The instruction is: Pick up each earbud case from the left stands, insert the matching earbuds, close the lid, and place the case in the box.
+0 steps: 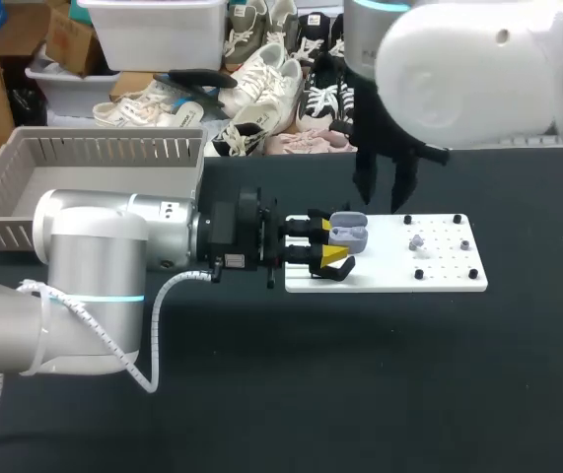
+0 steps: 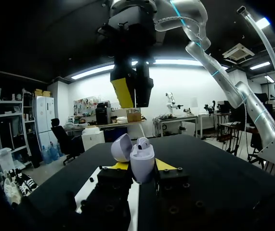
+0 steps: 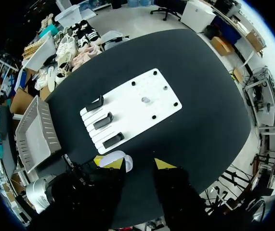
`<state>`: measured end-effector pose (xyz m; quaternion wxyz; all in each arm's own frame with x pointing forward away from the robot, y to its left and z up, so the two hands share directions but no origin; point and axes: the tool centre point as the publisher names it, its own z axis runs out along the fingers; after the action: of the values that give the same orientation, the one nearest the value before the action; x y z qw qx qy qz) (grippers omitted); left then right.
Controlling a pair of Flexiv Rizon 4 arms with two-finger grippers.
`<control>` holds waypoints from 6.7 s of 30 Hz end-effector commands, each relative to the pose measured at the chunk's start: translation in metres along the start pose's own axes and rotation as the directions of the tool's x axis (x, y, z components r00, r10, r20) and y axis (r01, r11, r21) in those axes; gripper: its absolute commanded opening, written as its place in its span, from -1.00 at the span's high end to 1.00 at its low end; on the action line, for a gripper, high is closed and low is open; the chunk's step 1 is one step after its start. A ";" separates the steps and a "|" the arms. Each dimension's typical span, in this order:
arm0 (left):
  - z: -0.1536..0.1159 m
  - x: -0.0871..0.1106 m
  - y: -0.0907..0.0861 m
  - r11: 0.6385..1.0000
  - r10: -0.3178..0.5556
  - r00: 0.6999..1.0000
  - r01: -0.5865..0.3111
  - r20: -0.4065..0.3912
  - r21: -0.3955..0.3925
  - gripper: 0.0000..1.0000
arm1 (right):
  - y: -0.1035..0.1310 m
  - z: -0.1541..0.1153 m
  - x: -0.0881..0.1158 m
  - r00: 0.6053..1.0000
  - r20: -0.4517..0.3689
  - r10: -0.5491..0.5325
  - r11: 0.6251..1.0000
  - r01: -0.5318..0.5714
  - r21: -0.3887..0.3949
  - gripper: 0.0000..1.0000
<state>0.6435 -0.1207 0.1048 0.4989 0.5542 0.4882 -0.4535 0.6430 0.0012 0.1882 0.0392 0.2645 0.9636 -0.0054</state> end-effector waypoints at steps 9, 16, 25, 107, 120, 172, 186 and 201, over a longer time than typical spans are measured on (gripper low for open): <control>0.000 0.001 0.000 1.000 0.001 1.000 -0.001 0.002 -0.001 1.00 | -0.039 -0.001 -0.042 0.997 0.055 -0.048 0.967 0.060 -0.248 0.17; 0.000 0.001 0.000 1.000 0.001 1.000 -0.001 0.002 -0.001 1.00 | -0.039 0.020 -0.058 0.989 0.058 -0.135 0.948 0.145 -0.283 0.13; 0.000 0.001 0.000 1.000 0.001 1.000 -0.001 0.002 -0.001 1.00 | -0.040 0.064 -0.077 0.975 0.078 -0.209 0.935 0.223 -0.275 0.07; 0.000 0.001 0.000 1.000 0.001 1.000 -0.001 0.002 -0.001 1.00 | -0.021 0.168 -0.101 0.986 0.049 -0.161 0.934 0.169 -0.316 0.29; 0.000 0.001 0.000 1.000 0.001 1.000 -0.001 0.002 -0.001 1.00 | -0.019 0.171 -0.101 0.985 0.039 -0.167 0.933 0.171 -0.317 0.80; 0.000 0.001 0.000 1.000 0.001 1.000 -0.001 0.002 -0.001 1.00 | -0.044 0.080 -0.068 0.967 0.026 -0.252 0.946 0.252 -0.203 1.00; 0.000 0.001 0.000 1.000 0.001 1.000 -0.001 0.002 -0.001 1.00 | -0.051 0.038 -0.036 0.926 -0.027 -0.377 0.920 0.370 -0.132 1.00; 0.000 0.001 0.000 1.000 0.001 1.000 -0.001 0.002 -0.001 1.00 | -0.051 0.038 -0.036 0.926 -0.027 -0.377 0.920 0.370 -0.132 1.00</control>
<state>0.6435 -0.1207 0.1048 0.4989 0.5542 0.4882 -0.4536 0.6529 -0.0623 0.1518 0.0267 0.0716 0.9956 0.0551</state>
